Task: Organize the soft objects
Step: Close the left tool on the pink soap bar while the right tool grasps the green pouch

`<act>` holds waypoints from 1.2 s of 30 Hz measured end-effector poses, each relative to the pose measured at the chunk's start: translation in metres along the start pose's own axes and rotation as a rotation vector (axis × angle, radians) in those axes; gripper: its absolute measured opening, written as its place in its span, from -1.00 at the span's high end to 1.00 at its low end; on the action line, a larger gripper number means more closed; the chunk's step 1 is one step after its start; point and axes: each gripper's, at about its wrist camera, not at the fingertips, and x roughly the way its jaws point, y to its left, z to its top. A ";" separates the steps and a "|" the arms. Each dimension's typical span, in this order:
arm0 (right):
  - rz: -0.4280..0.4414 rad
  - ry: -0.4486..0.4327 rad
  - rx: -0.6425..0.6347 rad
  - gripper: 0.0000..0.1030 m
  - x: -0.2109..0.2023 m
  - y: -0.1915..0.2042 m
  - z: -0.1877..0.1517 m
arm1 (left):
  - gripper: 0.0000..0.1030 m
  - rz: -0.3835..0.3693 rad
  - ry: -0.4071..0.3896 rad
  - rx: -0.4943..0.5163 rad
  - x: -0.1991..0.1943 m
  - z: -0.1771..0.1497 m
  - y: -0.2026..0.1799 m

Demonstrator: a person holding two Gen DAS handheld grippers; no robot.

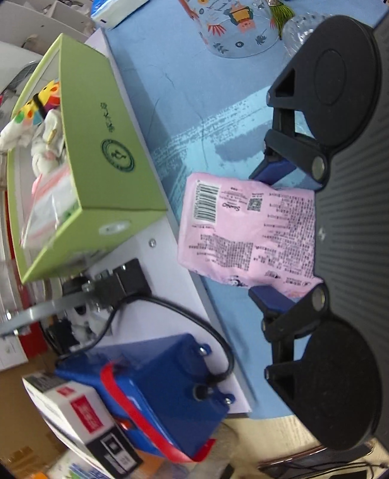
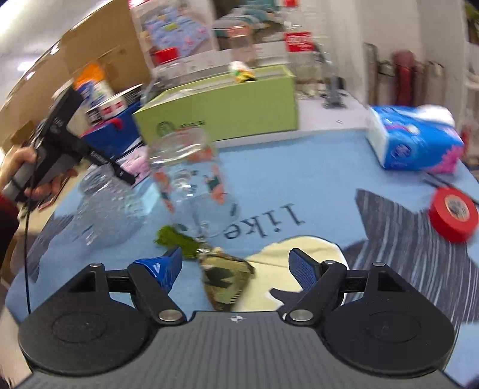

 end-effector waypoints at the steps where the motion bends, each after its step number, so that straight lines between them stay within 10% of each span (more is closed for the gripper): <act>1: 0.006 0.013 -0.040 -0.26 0.004 0.003 0.003 | -0.42 -0.008 -0.006 -0.007 -0.001 -0.001 0.003; 9: -0.031 0.107 -0.108 -0.26 0.043 0.010 -0.003 | -0.45 0.016 0.003 0.022 0.012 0.003 -0.003; 19: -0.118 -0.036 -0.100 -0.34 0.041 0.008 -0.023 | -0.59 -0.029 -0.012 -0.008 0.020 0.002 0.009; 22: -0.119 -0.059 -0.100 -0.35 0.040 0.007 -0.026 | -0.99 -0.022 -0.009 -0.014 0.026 0.000 0.010; 36: -0.124 -0.072 -0.108 -0.39 0.038 0.017 -0.034 | -0.99 -0.019 -0.033 -0.023 0.019 -0.002 0.003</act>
